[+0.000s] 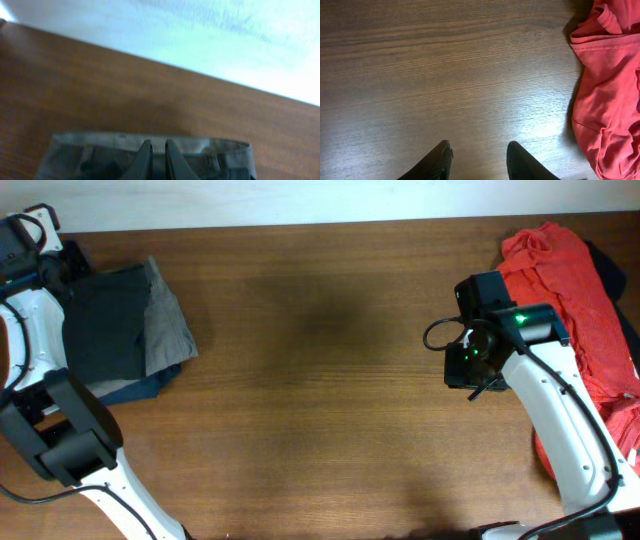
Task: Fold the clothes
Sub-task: 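Place the folded sweatshirt on top of the trouser stack with the left gripper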
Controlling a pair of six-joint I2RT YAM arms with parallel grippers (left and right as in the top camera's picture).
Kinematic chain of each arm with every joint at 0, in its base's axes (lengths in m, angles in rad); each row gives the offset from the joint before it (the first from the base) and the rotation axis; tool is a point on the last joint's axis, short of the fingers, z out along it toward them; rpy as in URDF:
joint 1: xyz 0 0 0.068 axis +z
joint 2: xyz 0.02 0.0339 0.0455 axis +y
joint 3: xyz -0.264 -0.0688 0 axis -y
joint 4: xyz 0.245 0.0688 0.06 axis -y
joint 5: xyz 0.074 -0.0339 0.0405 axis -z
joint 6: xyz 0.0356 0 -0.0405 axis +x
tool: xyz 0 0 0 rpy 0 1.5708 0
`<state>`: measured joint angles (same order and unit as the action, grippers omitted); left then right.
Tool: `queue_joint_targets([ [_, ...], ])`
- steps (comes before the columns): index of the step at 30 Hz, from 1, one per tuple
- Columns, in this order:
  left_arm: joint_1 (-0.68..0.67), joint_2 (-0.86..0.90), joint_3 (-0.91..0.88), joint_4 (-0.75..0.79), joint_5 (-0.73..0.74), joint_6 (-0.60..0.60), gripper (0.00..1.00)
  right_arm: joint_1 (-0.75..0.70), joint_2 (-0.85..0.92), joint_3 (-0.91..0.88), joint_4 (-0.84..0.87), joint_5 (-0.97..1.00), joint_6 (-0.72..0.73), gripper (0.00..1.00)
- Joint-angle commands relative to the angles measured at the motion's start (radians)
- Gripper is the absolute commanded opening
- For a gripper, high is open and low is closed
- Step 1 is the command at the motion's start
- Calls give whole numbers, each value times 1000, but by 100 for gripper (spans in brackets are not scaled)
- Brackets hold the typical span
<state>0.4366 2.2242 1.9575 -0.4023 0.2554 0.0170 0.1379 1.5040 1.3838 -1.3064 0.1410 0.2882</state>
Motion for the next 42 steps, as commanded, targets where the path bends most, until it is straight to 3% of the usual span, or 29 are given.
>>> queue_joint_targets([
  [1,18,27,14,-42,0,-3,10,-8,-18,7,-3,3,7,41],
  [13,30,-64,14,-213,-14,-3,10,-8,-3,7,-3,22,7,41],
  [20,32,-69,14,-156,-37,-2,11,-8,-2,7,-3,22,7,42],
  [24,32,-143,14,-220,-11,-2,11,-8,-2,7,-3,29,6,42],
  [28,32,-199,14,-350,-125,-3,10,-8,-2,7,-3,29,3,42],
  [32,32,-177,3,-416,-160,-2,8,-8,-2,7,1,29,3,42],
  [42,31,-39,-25,-334,-159,-3,7,-8,-2,7,-4,28,4,42],
])
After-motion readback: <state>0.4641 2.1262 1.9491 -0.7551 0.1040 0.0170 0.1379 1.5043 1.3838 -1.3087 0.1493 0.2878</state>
